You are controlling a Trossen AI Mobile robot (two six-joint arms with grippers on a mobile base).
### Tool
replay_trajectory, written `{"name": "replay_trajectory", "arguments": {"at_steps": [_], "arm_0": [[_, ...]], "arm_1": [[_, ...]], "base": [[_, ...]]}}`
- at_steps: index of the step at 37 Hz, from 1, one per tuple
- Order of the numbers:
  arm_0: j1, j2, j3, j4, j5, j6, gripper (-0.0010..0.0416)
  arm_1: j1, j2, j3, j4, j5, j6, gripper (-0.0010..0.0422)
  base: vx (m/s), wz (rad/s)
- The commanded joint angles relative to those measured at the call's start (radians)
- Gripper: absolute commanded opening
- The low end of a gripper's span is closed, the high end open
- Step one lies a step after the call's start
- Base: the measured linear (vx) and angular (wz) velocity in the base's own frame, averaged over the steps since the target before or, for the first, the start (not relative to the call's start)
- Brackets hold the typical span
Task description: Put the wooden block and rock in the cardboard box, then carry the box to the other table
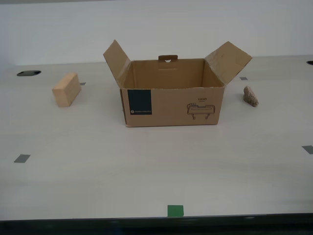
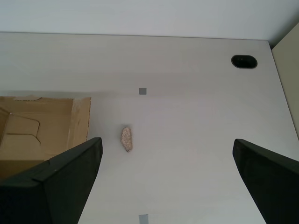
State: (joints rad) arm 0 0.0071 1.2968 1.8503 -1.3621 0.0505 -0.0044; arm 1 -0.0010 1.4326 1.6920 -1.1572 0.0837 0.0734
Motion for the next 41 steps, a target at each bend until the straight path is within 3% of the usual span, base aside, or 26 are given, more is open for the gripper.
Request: {"name": "replay_trajectory", "arguments": {"at_steps": [1, 35, 41], "arm_0": [[0.000, 0.000, 0.001, 0.000, 0.003, 0.002, 0.0390], [0.000, 0.012, 0.001, 0.002, -0.001, 0.008, 0.0390], [0.000, 0.042, 0.001, 0.003, -0.001, 0.023, 0.0389]], "arm_1": [[0.000, 0.001, 0.000, 0.001, -0.001, -0.002, 0.0389], [0.000, 0.002, 0.000, 0.004, -0.001, -0.025, 0.0389], [0.000, 0.002, 0.000, 0.005, -0.001, -0.029, 0.0389]], "base": [[0.000, 0.000], [0.000, 0.000], [0.000, 0.000]]}}
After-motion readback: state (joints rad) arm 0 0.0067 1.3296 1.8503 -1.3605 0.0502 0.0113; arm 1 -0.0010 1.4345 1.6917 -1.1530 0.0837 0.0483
